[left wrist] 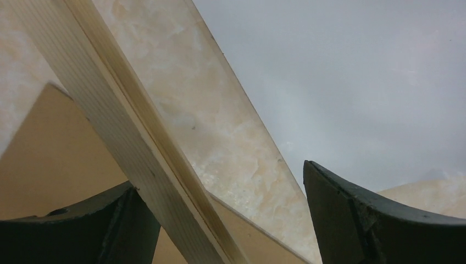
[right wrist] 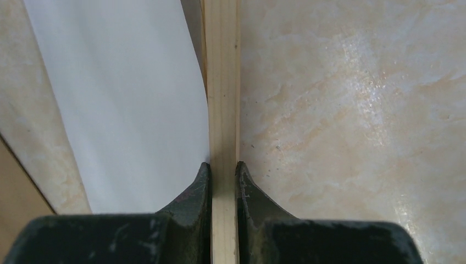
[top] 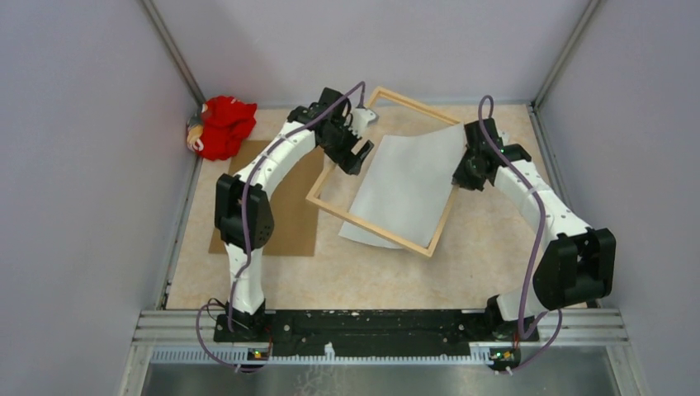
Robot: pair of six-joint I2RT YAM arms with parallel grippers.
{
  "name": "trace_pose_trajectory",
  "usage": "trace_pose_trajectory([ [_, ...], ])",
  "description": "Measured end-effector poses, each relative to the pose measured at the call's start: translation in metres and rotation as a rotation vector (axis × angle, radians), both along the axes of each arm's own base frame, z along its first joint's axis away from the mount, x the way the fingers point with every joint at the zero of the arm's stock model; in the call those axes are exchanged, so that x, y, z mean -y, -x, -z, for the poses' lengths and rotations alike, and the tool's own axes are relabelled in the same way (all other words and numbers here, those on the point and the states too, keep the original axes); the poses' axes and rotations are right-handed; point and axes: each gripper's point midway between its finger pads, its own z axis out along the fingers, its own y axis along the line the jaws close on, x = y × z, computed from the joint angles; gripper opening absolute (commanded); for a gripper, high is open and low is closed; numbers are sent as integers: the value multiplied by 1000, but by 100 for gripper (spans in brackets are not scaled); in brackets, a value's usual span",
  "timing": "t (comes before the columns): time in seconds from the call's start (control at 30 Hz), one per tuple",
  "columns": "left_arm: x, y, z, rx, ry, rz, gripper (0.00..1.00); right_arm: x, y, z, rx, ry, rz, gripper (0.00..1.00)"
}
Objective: Put the photo into the frame
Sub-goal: Place the photo frame at the center of the board.
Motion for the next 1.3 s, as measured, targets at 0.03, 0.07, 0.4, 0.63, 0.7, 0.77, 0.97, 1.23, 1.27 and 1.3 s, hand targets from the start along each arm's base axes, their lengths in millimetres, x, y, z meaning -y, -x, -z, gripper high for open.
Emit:
trace_pose_trajectory([
  [0.03, -2, 5, 10, -21, -15, 0, 82, 1, 2, 1, -8, 10, -9, 0],
  [0.07, -3, 8, 16, -38, -26, 1, 75, 2, 4, 2, -17, 20, -17, 0],
  [0.4, -11, 3, 23, -41, -33, -57, 0, 5, 16, 13, -54, 33, -37, 10],
  [0.63, -4, 0, 19, -48, 7, -89, 0, 2, 24, 37, -80, 12, -34, 30],
  [0.7, 2, -2, 16, -39, 34, -92, 0, 3, 29, 44, -97, 13, -41, 37],
  [0.77, 9, -4, 12, -34, 68, -92, 0, 4, 33, 50, -112, 13, -49, 49],
  [0.97, 42, 4, -1, -50, 192, -59, 0, 7, 28, 58, -92, -45, -43, 82],
  [1.23, 81, 37, -3, -115, 273, -4, 0, 23, 18, 33, 11, -80, -17, 84],
  [1.27, 83, 38, -4, -119, 280, -8, 0, 23, 18, 30, 21, -84, -19, 84],
  [1.3, 85, 38, -4, -124, 287, -15, 0, 21, 17, 28, 31, -93, -25, 84],
])
